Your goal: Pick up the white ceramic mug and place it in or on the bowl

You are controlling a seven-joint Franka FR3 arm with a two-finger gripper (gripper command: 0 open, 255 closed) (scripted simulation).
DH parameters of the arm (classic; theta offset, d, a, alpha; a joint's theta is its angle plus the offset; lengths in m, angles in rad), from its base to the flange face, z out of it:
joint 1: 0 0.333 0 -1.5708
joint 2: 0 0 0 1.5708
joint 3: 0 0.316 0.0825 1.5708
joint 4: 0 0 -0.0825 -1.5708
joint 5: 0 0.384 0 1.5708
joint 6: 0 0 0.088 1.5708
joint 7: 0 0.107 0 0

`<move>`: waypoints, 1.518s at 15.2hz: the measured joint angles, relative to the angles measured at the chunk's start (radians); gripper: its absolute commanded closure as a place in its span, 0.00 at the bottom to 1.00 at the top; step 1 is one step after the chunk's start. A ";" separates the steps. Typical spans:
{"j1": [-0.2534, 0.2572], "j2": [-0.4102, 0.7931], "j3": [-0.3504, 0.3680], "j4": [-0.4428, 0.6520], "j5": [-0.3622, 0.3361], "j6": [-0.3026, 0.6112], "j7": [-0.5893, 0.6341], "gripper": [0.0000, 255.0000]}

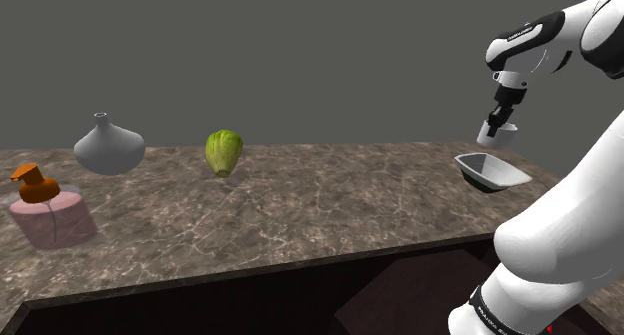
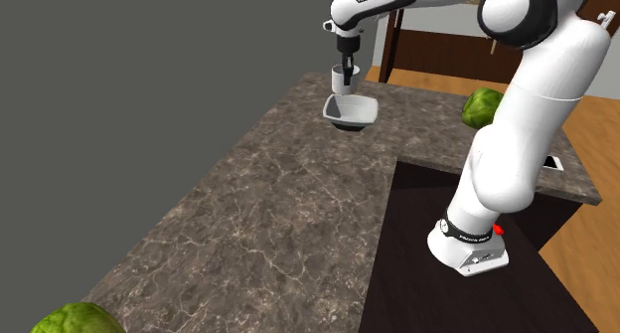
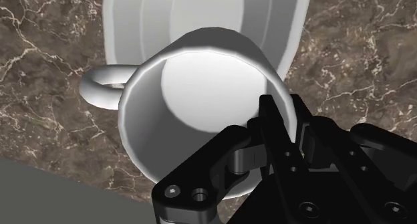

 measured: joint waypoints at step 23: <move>-0.064 0.113 -0.056 -0.114 0.072 0.213 -0.144 1.00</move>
